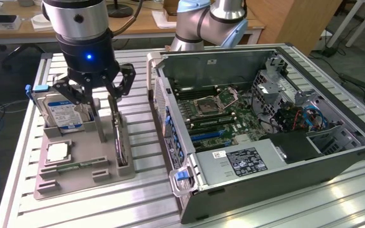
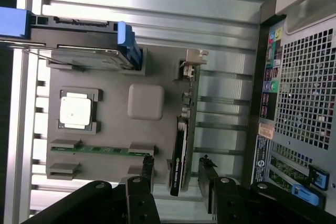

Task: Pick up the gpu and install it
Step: 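Pick up the gpu and move the gpu toward the slot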

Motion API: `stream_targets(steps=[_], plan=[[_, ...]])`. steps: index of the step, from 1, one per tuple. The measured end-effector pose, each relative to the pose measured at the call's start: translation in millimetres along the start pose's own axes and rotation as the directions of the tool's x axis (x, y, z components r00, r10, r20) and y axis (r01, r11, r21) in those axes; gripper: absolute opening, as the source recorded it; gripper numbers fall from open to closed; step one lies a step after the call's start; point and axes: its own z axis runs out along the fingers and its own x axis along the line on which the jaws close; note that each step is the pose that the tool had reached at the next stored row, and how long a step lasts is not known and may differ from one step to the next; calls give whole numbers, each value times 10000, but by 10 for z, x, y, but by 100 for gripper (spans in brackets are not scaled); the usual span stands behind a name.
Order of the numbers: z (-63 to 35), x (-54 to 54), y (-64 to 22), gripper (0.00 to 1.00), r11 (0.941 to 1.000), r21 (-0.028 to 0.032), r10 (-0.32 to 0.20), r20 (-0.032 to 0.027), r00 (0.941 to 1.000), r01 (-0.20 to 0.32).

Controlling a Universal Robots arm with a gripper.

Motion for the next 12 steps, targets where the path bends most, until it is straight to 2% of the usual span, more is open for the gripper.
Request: stream_targets(steps=[12], plan=[[28,-14,-9,47,10000,-1,-1,2,10000,1]])
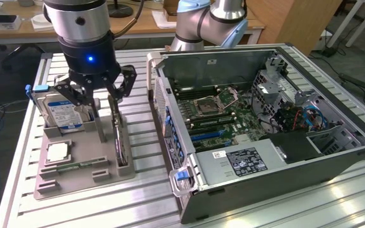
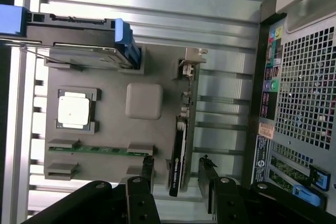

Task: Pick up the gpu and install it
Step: 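Pick up the gpu and move the gpu toward the slot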

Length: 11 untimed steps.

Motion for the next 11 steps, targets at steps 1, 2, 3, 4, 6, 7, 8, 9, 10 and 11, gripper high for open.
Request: stream_targets(steps=[1,2,3,4,6,7,8,9,10,11], plan=[[2,-2,-1,47,10000,0,0,1,10000,0],[4,-6,-1,47,10000,0,0,0,10000,0],[5,-9,-2,47,10000,0,0,0,10000,0],[7,-13,-2,47,10000,0,-1,0,10000,1],[10,-19,-3,47,10000,0,-4,0,10000,4],[12,-22,-4,47,10000,0,-5,-1,10000,5],[14,-25,-4,47,10000,1,-6,-1,10000,6],[17,-27,-5,47,10000,0,-5,0,10000,5],[19,-29,-5,47,10000,0,-6,0,10000,6],[20,-31,-6,47,10000,1,-7,-2,10000,7]])
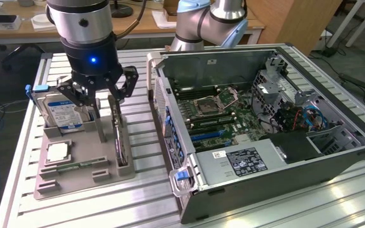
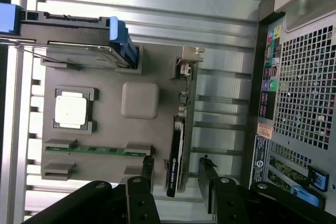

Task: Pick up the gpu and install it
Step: 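Pick up the gpu and move the gpu toward the slot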

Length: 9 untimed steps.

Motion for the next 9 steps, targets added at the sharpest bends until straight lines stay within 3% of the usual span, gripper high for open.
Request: stream_targets(steps=[9], plan=[[21,-11,-14,47,10000,0,-8,0,10000,8]])
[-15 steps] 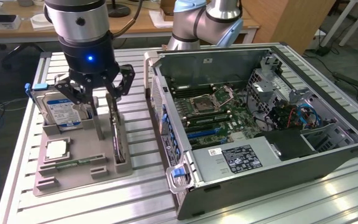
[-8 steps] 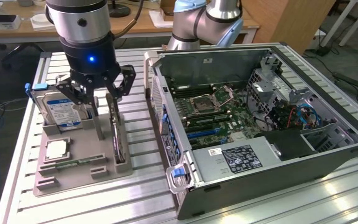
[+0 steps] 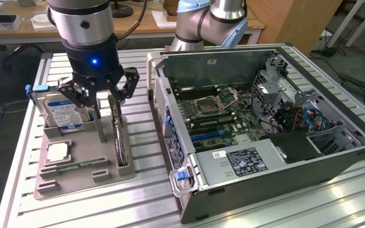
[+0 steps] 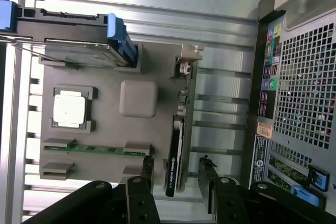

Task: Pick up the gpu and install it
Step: 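Pick up the gpu and move the gpu toward the slot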

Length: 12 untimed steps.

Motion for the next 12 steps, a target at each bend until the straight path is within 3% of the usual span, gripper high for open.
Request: stream_targets(steps=[12], plan=[[40,-42,-5,47,10000,-1,-8,1,10000,8]])
